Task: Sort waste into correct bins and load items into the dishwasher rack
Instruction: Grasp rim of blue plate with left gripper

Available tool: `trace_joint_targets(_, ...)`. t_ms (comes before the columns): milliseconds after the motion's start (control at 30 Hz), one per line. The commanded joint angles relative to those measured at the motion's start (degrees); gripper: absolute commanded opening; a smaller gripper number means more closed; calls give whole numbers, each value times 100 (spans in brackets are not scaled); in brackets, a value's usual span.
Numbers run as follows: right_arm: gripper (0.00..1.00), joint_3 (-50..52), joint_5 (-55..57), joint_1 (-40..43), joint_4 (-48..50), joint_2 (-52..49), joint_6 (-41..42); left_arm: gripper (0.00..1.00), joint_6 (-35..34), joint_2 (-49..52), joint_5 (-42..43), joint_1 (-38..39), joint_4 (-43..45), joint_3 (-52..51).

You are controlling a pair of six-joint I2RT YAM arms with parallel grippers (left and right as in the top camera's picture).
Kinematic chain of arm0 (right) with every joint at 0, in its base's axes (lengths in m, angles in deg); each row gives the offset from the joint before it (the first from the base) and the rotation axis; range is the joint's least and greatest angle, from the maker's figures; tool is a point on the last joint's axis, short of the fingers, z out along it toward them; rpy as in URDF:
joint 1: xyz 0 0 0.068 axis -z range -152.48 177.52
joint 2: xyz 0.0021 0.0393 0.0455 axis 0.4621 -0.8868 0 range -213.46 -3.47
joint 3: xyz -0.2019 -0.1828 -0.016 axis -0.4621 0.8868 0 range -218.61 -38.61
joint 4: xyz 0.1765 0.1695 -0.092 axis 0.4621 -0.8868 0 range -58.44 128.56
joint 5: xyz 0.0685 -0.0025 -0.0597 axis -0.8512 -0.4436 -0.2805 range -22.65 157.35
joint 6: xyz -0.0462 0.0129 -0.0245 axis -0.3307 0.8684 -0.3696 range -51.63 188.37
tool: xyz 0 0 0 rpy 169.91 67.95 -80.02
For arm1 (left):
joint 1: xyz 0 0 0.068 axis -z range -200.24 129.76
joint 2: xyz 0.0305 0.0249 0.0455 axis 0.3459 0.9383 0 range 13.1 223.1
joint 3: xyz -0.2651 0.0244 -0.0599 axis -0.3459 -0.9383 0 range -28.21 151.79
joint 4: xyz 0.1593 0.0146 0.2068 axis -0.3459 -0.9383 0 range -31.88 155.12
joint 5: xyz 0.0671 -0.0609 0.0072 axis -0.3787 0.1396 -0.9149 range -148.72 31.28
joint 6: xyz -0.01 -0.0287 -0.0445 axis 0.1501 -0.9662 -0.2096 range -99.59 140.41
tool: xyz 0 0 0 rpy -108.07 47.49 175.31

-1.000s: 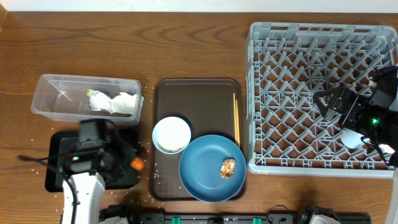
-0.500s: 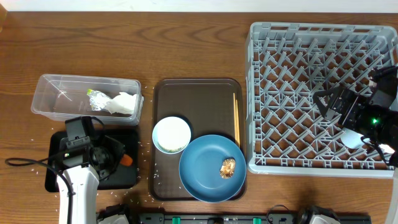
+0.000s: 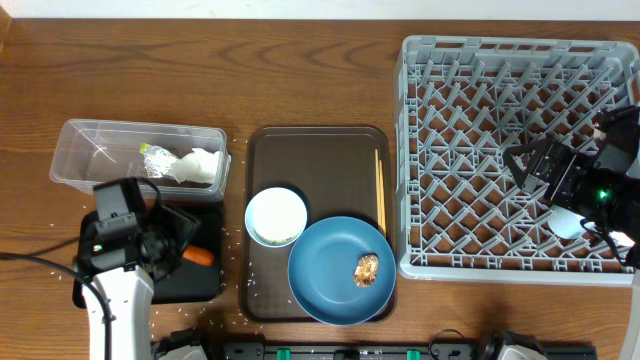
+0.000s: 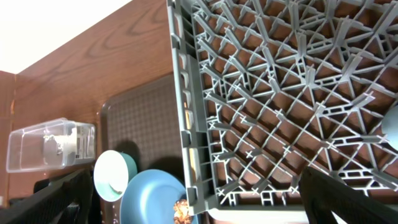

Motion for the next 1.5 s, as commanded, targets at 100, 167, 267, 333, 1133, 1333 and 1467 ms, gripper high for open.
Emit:
trace_joint_targets(100,99,11,105,-52,4,-4,-85,64,846,-74,203,170,-754,1220)
trace_joint_targets(167,99,11,105,-52,7,-4,-85,64,1268,-74,417,393,-852,1510)
trace_joint_targets(267,99,11,105,-52,20,-4,-83,64,1886,-74,761,905,-846,1733)
trace_joint_targets(333,99,11,103,-52,44,-4,-83,64,2124,-74,772,1397,-876,1751)
trace_joint_targets(1133,99,11,101,-52,35,-4,-81,60,1064,1285,-24,5416,-634,153)
trace_joint_targets(1333,99,11,103,-52,37,-4,-81,58,1187,1458,186,5416,-33,-350)
trace_joint_targets(1467,99,11,103,-52,42,-4,-81,43,1353,1532,166,5416,319,-393)
